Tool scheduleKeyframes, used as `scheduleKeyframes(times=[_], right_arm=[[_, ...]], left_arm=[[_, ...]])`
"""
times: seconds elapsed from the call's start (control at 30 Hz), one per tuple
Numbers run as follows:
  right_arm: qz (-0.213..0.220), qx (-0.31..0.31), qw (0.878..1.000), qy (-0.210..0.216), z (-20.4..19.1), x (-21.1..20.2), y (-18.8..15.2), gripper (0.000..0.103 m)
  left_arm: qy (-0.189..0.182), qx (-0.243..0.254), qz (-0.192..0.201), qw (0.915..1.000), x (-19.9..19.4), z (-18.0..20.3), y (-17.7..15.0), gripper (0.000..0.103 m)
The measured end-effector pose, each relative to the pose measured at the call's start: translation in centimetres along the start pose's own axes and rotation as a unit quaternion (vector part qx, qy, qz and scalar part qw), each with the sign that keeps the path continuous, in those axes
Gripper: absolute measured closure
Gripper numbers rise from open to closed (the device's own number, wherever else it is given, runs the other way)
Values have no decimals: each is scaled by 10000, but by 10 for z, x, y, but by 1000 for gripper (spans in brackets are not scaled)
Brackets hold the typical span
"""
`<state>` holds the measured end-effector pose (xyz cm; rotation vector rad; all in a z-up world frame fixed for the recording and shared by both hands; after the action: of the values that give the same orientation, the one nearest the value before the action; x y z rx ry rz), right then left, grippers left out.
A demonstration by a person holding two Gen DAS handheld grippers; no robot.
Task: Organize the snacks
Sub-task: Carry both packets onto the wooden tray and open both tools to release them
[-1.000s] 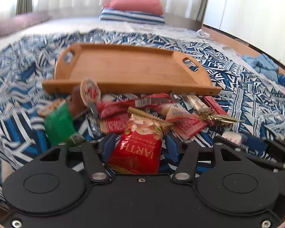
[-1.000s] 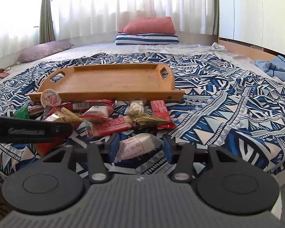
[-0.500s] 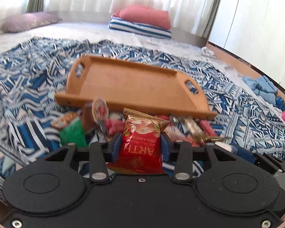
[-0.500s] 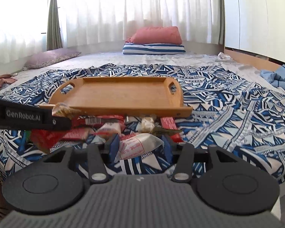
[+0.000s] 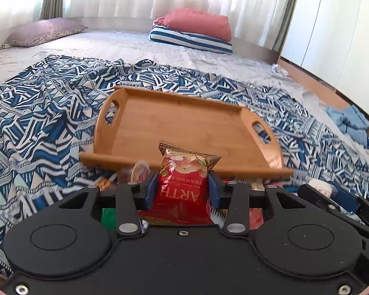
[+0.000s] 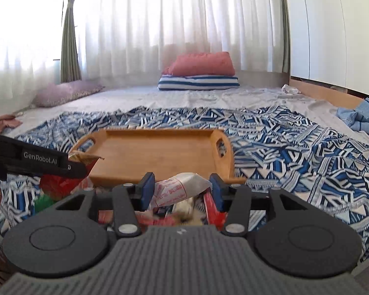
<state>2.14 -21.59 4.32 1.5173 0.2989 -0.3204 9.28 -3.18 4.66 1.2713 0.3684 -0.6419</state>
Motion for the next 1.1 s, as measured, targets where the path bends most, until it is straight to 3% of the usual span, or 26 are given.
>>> scheduleKeyframes(times=[0.33, 0.7, 1.1], right_arm=[[-7, 214, 9997, 119, 18, 46, 29, 51], [-604, 374, 9971, 275, 29, 127, 32, 51], [-1074, 397, 9931, 268, 31, 168, 21, 50]], left_arm=[[20, -78, -2, 10000, 30, 6, 30, 63], [256, -253, -197, 9992, 93, -4, 52, 63], [507, -297, -500, 9970, 137, -11, 47, 63]])
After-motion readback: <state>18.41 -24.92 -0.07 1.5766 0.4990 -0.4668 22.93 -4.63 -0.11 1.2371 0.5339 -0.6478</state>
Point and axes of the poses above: each gripper's, at about its wrist camera, not at the fingertips, and x roughly the way its jaws point, z to its right, y to its top, the point moved 6 cm from there along x, roughly the way its jaws point, and after that the axes turned 5 degrees about -x, right-handed, at the moved point
